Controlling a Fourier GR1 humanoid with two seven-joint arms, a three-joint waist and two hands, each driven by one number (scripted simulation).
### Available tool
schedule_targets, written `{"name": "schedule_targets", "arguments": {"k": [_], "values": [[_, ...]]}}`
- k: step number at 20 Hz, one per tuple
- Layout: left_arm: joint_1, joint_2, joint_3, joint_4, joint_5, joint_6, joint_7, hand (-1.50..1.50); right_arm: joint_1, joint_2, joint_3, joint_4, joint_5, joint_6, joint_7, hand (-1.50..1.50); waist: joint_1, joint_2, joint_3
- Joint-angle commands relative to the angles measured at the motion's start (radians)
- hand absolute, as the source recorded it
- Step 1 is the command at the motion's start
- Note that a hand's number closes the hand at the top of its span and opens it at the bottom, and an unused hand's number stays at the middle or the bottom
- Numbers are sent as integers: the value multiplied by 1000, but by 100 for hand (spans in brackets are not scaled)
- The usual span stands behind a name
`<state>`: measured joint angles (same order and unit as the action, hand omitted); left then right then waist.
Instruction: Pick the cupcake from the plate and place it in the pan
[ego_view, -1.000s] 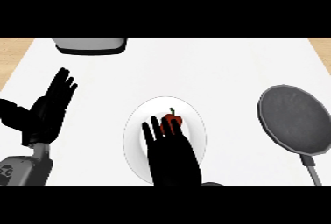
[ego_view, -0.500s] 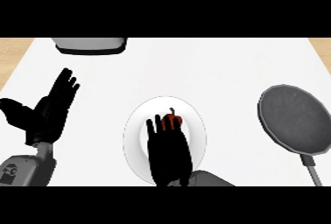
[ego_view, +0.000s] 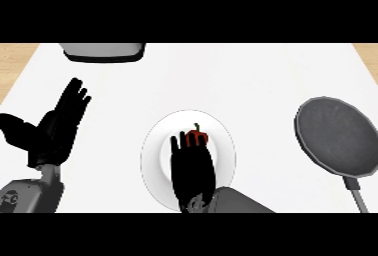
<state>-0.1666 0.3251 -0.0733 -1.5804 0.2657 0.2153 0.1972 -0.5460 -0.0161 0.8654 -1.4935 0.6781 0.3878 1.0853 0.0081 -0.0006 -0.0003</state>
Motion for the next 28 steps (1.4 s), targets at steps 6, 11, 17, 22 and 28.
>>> {"name": "schedule_targets", "arguments": {"k": [6, 11, 17, 22, 28], "values": [[-18, -40, 23, 58, -26, -29, -12, 0, -9, 15, -28, 147, 50, -108, -29, -150, -4, 1, 0], [0, 4, 102, 13, 16, -89, 14, 0, 9, 16, 18, 124, 23, -119, 8, -150, -3, 0, 0], [-6, -24, 89, -28, -23, -78, 61, 0, -62, 16, 58, 287, -12, -226, -162, 150, 3, 1, 0], [30, -55, 79, -19, -52, -86, 11, 0, -64, 16, -2, 409, 27, -267, -308, 150, 1, 2, 0], [-36, -106, 66, 47, -109, -50, -11, 0, -18, 16, 119, 294, -4, -352, -188, 150, -3, 1, 0]]}}
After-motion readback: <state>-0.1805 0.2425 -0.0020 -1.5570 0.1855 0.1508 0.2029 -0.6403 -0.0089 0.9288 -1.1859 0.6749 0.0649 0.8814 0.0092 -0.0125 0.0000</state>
